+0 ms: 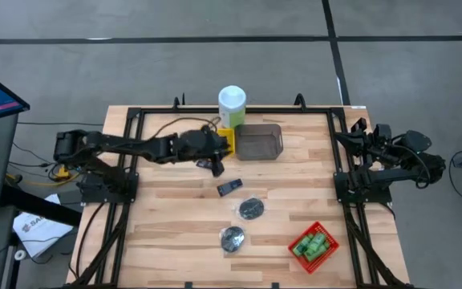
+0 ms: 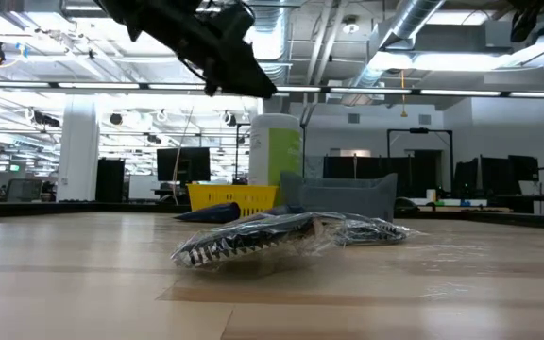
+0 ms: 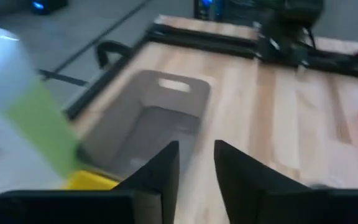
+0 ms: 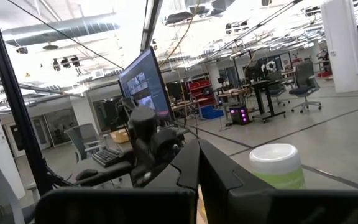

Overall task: Pick & Place Travel size toiletries
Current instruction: Put the dark blue shaving cream into the yellow basket

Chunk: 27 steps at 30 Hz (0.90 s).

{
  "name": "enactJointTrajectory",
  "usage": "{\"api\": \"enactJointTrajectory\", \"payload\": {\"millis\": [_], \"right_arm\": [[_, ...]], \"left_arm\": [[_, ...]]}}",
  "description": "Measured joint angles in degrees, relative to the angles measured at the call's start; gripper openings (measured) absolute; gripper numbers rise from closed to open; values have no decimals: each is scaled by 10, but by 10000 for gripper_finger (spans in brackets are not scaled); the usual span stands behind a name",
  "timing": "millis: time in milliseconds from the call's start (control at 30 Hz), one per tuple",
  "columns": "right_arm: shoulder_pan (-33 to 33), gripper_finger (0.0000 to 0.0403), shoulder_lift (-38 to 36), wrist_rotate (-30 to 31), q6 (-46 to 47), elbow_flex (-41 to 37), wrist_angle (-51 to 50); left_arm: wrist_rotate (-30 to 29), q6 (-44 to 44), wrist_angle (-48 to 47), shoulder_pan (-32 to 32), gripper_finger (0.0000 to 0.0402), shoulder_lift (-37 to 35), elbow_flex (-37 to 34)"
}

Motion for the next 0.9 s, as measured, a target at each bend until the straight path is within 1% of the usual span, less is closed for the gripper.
{"api": "enactJointTrajectory", "payload": {"millis": [67,133,200,267,367,467,567,633,700,900], "right_arm": [[0,1,0,0,0,0,-1],[0,1,0,0,0,0,-1],[0,1,0,0,0,0,-1],[0,1,0,0,-1,0,-1],[0,1,0,0,-4,0,-1],[0,1,0,0,-5,0,-1],[0,1,0,0,-5,0,-1],[0,1,0,0,-5,0,-1],[0,1,0,0,-6,0,-2],[0,1,0,0,-7,0,-1]], "left_arm": [[12,1,-2,-8,110,21,-1],[46,2,14,-17,130,49,-1],[80,2,40,-30,157,85,-1],[90,2,56,-45,189,120,-1],[86,4,103,-60,241,168,-1],[58,3,129,-67,290,206,0],[39,-20,126,-74,324,230,-1],[39,-46,128,-79,336,243,-1],[38,-64,129,-86,340,255,-1],[14,-77,129,-105,320,300,-1]]}}
